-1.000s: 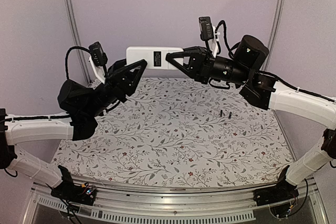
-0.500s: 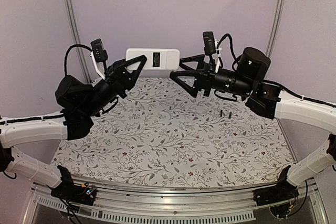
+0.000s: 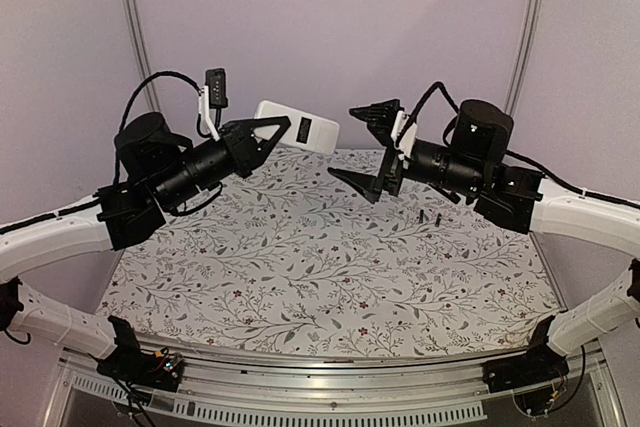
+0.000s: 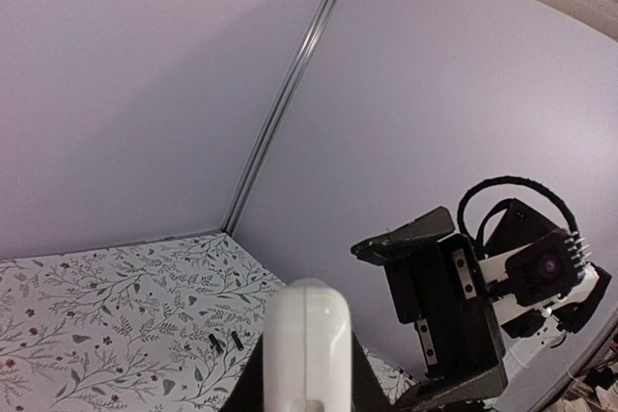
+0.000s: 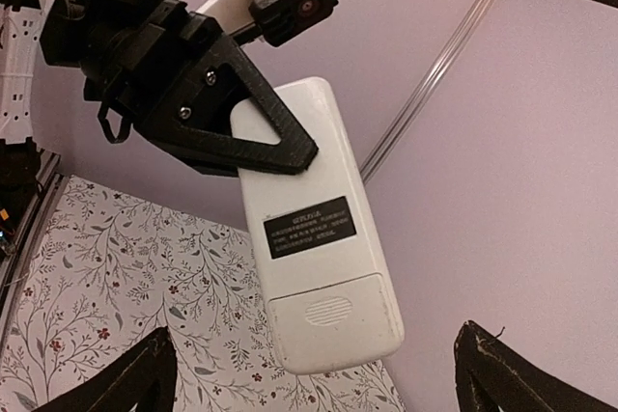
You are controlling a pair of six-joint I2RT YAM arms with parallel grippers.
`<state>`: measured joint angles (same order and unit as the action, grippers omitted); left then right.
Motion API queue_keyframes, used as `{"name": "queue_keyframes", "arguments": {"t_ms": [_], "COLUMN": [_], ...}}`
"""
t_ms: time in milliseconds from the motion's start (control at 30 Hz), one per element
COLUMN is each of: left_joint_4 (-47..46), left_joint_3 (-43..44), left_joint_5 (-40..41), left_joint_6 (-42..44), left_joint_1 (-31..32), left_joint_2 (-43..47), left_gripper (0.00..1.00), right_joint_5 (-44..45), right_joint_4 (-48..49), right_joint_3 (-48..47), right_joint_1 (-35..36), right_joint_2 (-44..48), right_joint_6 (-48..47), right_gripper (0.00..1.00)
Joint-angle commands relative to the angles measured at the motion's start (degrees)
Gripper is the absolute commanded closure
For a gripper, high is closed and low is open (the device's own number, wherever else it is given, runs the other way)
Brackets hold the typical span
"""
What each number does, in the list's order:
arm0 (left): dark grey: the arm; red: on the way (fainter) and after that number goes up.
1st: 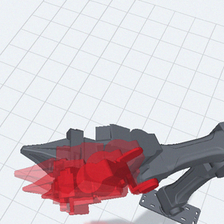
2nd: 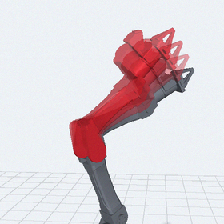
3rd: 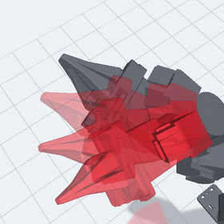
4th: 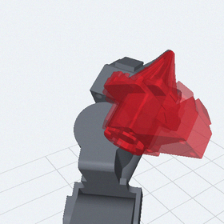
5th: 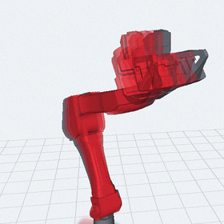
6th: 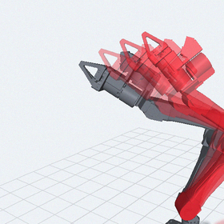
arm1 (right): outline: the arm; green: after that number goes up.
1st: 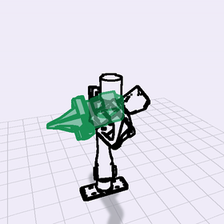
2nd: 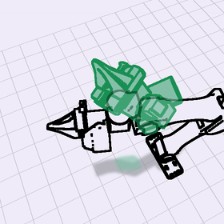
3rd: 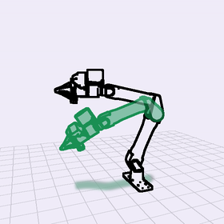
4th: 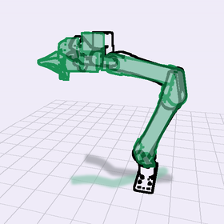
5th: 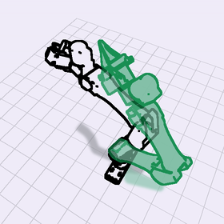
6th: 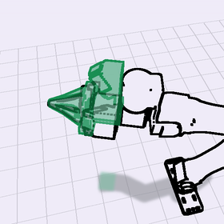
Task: Load the batteries into the remote control
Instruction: Pass from the right arm to the left, then pass from the left arm to the right
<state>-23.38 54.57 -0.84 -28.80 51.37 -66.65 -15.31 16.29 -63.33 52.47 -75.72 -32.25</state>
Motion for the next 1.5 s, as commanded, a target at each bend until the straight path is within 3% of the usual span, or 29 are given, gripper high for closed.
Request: {"name": "queue_keyframes", "arguments": {"t_ms": [0,200,367,467,600,833,867,933,967,1067,1167,1467], "left_joint_4": [5.8,6.4,6.5,6.4,6.8,5.2,4.0,-0.6,-3.7,-8.8,-9.0,-12.2], "left_joint_3": [1.7,1.3,1.1,1.1,0.9,-0.6,-1.2,-3.8,-5.6,-8.6,-8.2,-5.4], "left_joint_5": [-0.7,-0.7,-0.4,-0.5,-0.7,0.0,-0.3,-0.8,-0.6,1.9,3.2,1.3], "left_joint_6": [-1.1,-1.6,-2.0,-2.0,-1.9,-1.4,-0.8,0.2,0.2,-0.1,-0.7,-3.2], "left_joint_1": [0.3,0.2,0.2,0.2,0.3,0.2,0.2,0.3,0.3,0.2,0.2,0.3], "left_joint_2": [1.0,1.6,1.7,1.4,1.4,1.8,1.9,2.6,3.2,4.3,3.7,-1.2], "left_gripper": [1.0,1.0,1.0,1.0,1.0,1.0,0.88,0.48,0.38,0.34,0.39,0.4], "right_joint_5": [-1.1,0.1,3.3,4.5,4.6,4.5,4.6,3.5,2.8,-0.2,-0.8,2.1], "right_joint_4": [0.2,-0.3,-0.2,0.0,0.1,-0.1,0.1,0.6,1.1,3.6,6.7,8.9], "right_joint_3": [-3.1,-6.2,-7.1,-8.0,-8.6,-7.9,-7.9,-8.2,-8.2,-7.9,-6.5,-6.3], "right_joint_1": [1.2,1.3,1.9,2.0,2.1,2.6,2.6,2.6,2.6,2.7,2.9,5.0], "right_joint_2": [-3.5,-8.4,-11.1,-12.1,-12.5,-11.5,-11.5,-11.8,-11.8,-11.4,-10.9,-12.4], "right_joint_6": [-8.8,-11.1,-12.5,-12.2,-10.2,-5.1,-4.1,-0.6,2.7,11.0,15.7,17.4], "right_gripper": [0.01,0.01,0.08,0.23,0.5,0.73,0.75,0.8,0.82,0.85,0.86,0.87]}}
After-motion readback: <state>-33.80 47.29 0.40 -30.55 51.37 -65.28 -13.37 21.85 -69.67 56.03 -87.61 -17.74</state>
